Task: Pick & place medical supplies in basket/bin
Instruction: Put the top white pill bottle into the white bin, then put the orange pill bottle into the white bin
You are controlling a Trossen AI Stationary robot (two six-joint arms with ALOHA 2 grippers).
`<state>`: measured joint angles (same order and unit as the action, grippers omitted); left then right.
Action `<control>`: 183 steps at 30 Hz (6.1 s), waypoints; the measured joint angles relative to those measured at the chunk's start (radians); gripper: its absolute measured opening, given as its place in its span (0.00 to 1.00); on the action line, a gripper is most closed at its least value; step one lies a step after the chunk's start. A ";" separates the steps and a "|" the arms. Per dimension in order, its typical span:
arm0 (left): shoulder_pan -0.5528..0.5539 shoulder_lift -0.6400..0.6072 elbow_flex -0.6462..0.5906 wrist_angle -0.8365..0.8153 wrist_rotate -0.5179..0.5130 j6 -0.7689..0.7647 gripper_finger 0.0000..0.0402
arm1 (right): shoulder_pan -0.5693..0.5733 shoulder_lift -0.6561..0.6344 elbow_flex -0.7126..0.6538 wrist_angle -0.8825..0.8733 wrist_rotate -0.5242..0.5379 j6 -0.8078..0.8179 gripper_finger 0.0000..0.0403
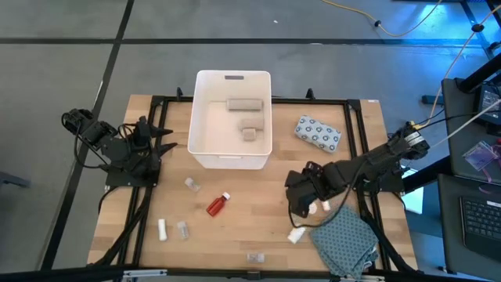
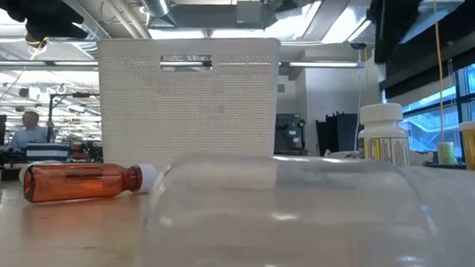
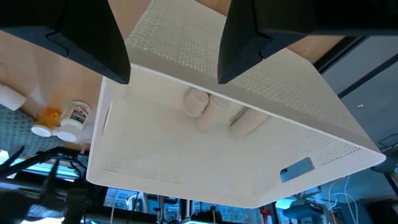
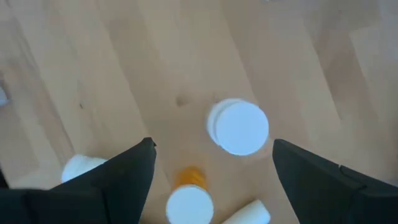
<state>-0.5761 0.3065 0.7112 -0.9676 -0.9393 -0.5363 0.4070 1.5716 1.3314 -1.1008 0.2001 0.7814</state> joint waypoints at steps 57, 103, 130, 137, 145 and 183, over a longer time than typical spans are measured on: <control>0.000 0.000 0.000 0.000 0.029 0.026 0.58 | -0.217 0.069 0.491 0.113 -0.119 -0.362 0.47; 0.000 0.000 0.000 0.000 0.013 0.025 0.58 | -0.875 0.907 1.017 0.193 -0.330 -1.056 0.47; 0.000 0.000 0.000 0.000 -0.011 0.026 0.58 | -0.873 0.910 1.025 0.389 -0.333 -1.048 0.92; 0.000 0.000 0.000 -0.001 -0.011 0.026 0.58 | -0.854 0.866 1.024 0.397 -0.333 -1.049 0.93; 0.000 0.000 0.000 -0.001 -0.053 0.026 0.58 | -0.793 0.696 1.024 0.296 -0.333 -0.965 0.93; -0.027 0.625 0.000 0.581 0.384 0.158 0.45 | -0.018 0.466 0.988 -0.316 -0.156 -0.436 0.93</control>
<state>-0.6033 0.9311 0.7113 -0.3866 -0.5550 -0.3784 0.3892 2.0377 2.3190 -1.4168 0.0442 0.3454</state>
